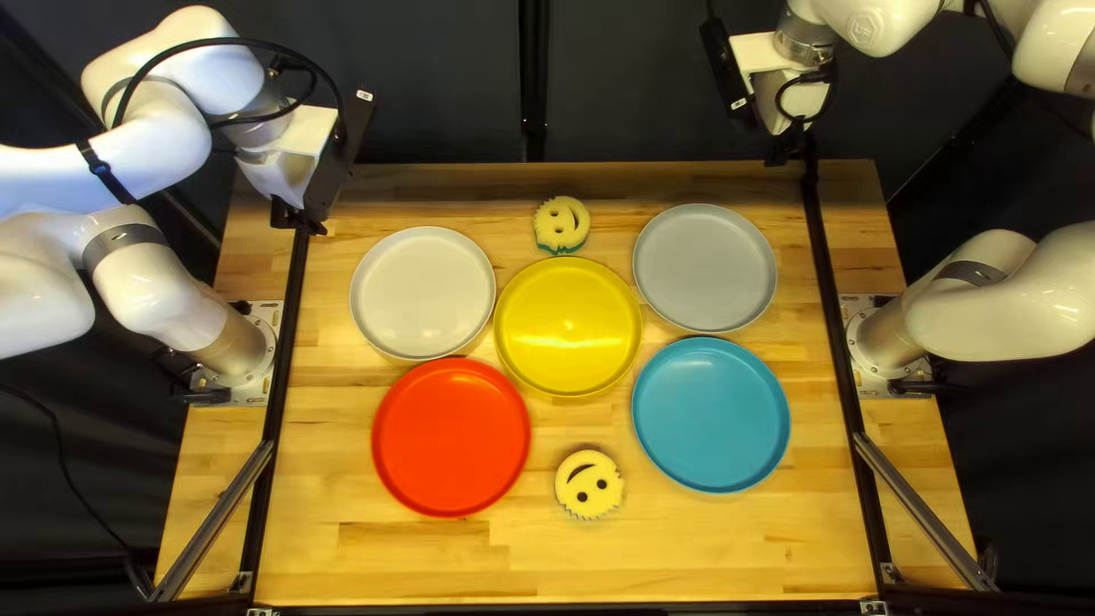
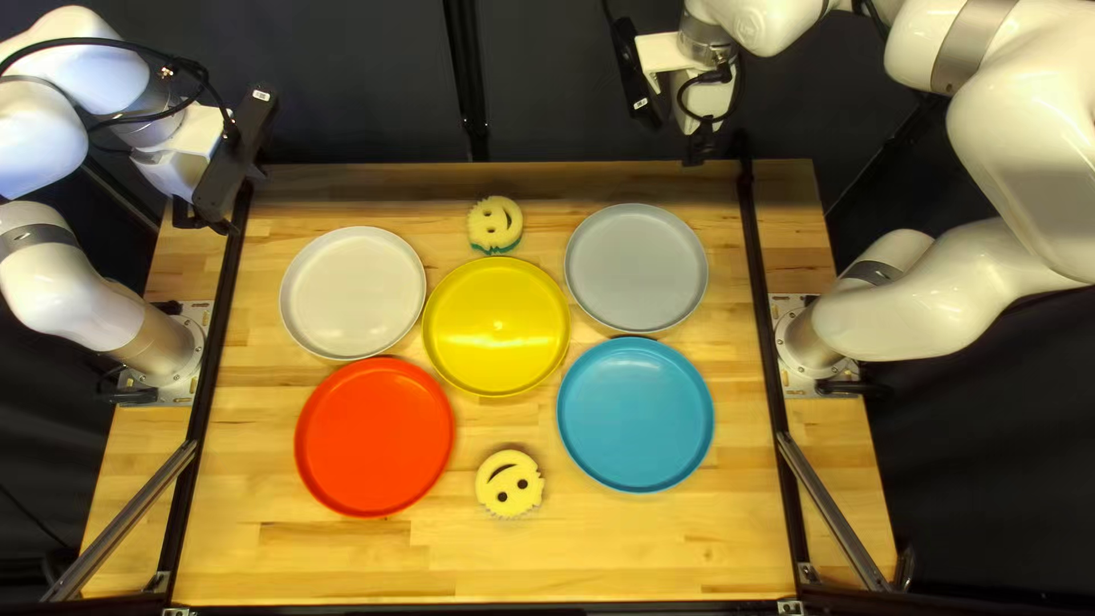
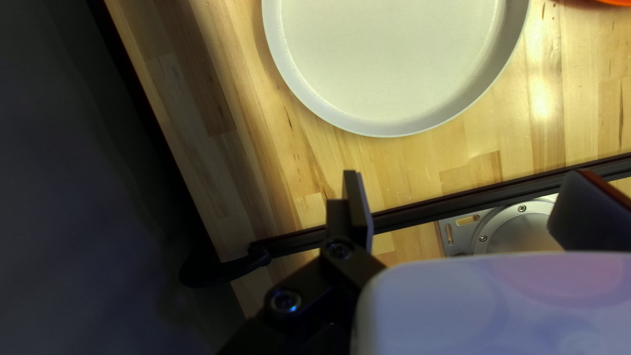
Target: Pick up sponge and scrub the plate
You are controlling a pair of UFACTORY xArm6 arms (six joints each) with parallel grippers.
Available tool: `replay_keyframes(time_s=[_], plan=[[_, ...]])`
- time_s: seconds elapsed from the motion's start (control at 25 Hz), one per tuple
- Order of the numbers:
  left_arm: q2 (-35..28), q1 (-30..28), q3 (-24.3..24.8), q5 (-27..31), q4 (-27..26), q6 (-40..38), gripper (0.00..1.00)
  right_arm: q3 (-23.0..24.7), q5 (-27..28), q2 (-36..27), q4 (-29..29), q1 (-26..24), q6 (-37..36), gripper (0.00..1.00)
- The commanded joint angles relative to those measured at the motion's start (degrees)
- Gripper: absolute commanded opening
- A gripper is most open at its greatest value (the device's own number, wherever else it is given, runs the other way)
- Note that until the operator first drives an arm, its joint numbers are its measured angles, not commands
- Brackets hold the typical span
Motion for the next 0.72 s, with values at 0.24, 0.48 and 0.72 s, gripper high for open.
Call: replay_keyframes(time_s=[0.24, 0.48, 0.72], plan=[[0.0, 0.0, 0.0, 0.0, 0.0, 0.0, 1.00, -1.3, -0.5, 1.8, 0.1, 0.9, 1.8, 1.00], [0.0, 0.0, 0.0, 0.0, 0.0, 0.0, 1.00, -7.6, -2.1, 8.8, 2.5, 3.6, 6.5, 1.00], [0.0, 0.0, 0.0, 0.0, 0.0, 0.0, 1.00, -12.7, -7.6, 16.5, 6.5, 6.4, 10.7, 1.00]])
